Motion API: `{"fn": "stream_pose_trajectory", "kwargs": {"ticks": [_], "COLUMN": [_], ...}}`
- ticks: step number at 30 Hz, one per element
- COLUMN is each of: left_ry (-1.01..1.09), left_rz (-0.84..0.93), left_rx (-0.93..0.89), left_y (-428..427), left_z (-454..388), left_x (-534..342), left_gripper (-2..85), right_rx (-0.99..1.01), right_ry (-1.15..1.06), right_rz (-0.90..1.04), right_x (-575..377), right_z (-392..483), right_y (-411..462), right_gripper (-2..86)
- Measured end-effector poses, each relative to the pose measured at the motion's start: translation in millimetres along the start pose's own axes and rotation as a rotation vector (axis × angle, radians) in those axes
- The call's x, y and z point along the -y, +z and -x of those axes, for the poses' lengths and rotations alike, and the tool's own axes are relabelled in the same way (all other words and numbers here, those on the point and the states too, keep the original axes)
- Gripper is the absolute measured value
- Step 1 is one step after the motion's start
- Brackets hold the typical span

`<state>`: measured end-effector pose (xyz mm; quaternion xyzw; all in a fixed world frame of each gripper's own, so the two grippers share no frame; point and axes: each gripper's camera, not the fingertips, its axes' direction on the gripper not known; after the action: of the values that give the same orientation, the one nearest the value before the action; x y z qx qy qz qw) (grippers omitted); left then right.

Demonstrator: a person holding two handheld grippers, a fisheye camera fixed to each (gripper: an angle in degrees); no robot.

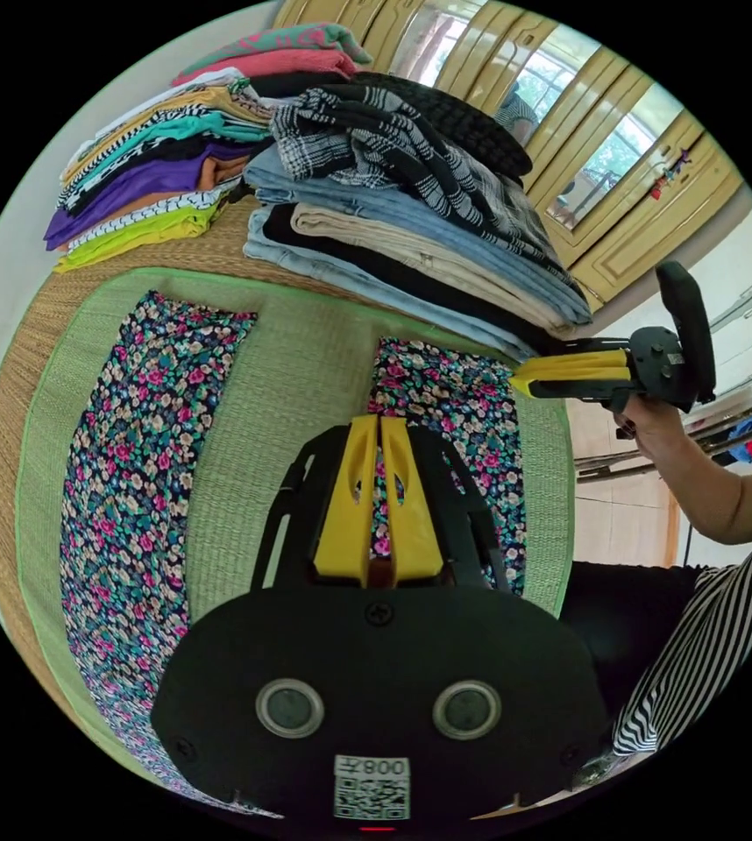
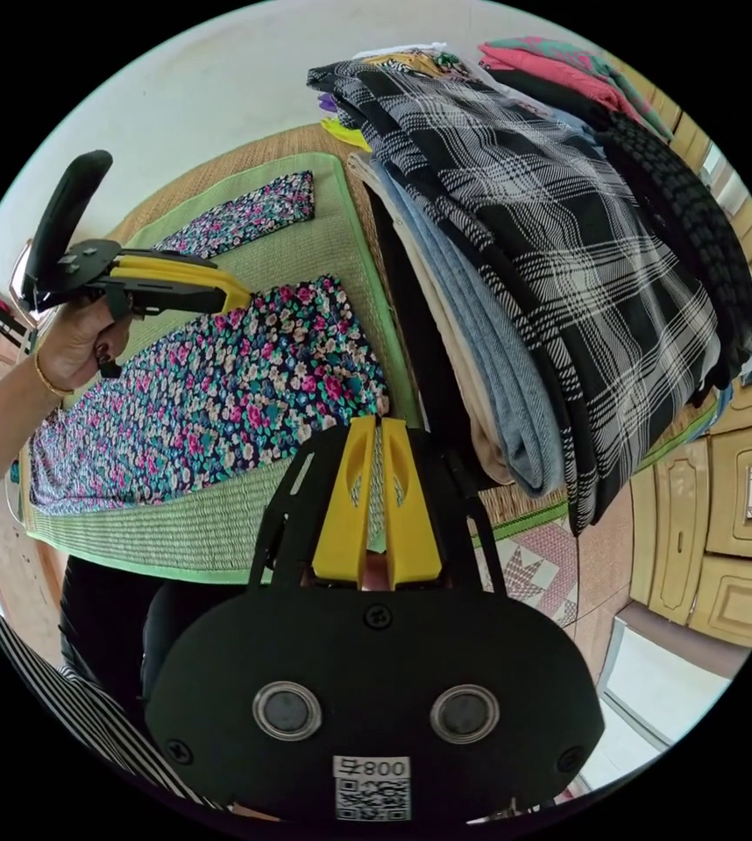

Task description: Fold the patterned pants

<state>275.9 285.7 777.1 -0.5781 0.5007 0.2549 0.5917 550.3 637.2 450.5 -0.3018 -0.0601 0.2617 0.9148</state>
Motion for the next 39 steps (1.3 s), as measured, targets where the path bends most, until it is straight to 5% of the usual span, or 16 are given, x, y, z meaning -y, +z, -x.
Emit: {"fn": "stream_pose_trajectory", "kwargs": {"ticks": [6, 12, 21, 29, 39], "left_ry": [-0.172, -0.451, -0.966, -1.106, -1.066], "left_rz": [-0.191, -0.351, -0.454, -0.262, 0.005], "left_rx": [-0.052, -0.169, -0.014, 0.304, 0.456], "left_y": [-88, -188, -339, -463, -540], "left_z": [16, 41, 83, 144, 193], "left_x": [-59, -209, -461, -562, -598], "left_gripper": [5.2, 3.3, 2.3, 6.4, 7.2], "right_rx": [0.064, 0.231, 0.584, 0.456, 0.310], "right_ry": [0.050, -0.003, -0.436, -0.806, -1.018], "right_rz": [-0.018, -0.016, -0.027, -0.021, 0.032], "right_x": [-1, -12, 41, 122, 166], "right_z": [-9, 14, 180, 372, 525], "right_y": [-11, -21, -17, -1, 45], "right_gripper": [4.2, 3.6, 2.6, 5.9, 7.8]}}
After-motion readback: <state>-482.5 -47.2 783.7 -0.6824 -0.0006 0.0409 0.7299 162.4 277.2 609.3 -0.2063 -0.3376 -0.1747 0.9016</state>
